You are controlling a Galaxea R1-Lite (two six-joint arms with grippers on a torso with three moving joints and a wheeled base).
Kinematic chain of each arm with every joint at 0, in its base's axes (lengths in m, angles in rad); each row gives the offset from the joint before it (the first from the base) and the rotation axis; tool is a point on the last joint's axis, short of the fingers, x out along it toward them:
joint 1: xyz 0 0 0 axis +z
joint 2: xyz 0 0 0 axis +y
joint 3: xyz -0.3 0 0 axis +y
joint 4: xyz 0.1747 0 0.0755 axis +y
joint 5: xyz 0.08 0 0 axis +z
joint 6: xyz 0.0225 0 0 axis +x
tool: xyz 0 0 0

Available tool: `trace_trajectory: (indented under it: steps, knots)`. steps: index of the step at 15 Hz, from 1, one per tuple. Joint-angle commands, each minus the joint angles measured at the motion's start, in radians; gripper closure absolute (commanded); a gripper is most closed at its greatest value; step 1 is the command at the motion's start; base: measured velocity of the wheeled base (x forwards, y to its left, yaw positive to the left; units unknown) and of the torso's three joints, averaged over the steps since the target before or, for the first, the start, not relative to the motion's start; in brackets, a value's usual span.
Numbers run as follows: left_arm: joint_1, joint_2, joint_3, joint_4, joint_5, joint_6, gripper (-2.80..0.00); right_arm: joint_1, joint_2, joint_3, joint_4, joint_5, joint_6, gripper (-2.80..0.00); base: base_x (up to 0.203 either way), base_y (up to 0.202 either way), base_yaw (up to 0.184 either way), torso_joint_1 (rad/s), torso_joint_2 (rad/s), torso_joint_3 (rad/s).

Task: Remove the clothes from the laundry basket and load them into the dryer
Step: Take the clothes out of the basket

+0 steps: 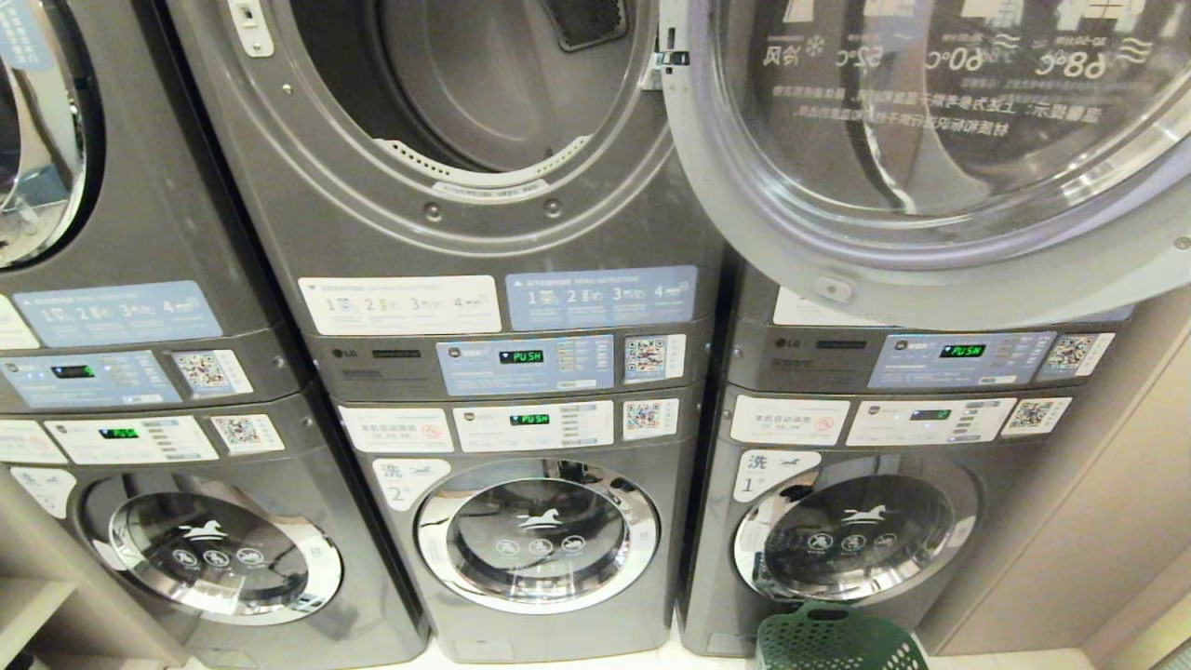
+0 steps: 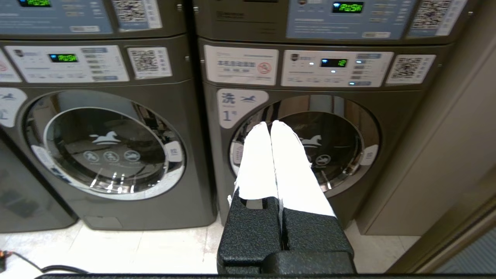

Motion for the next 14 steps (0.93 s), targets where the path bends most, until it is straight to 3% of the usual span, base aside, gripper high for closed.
trace_trajectory:
  steps: [1, 14]
  knots:
    - [0.000, -0.001, 0.001, 0.000, 0.000, 0.000, 0.00, 0.000, 0.000, 0.000, 0.000, 0.000, 0.000, 0.00, 0.000, -0.194, 0.000, 0.005, 0.00, 0.000]
    - [0.000, -0.001, 0.000, 0.000, 0.000, -0.015, 0.00, 0.000, 0.000, 0.000, 0.000, 0.002, -0.002, 0.00, 0.000, -0.194, 0.001, 0.002, 0.00, 0.003]
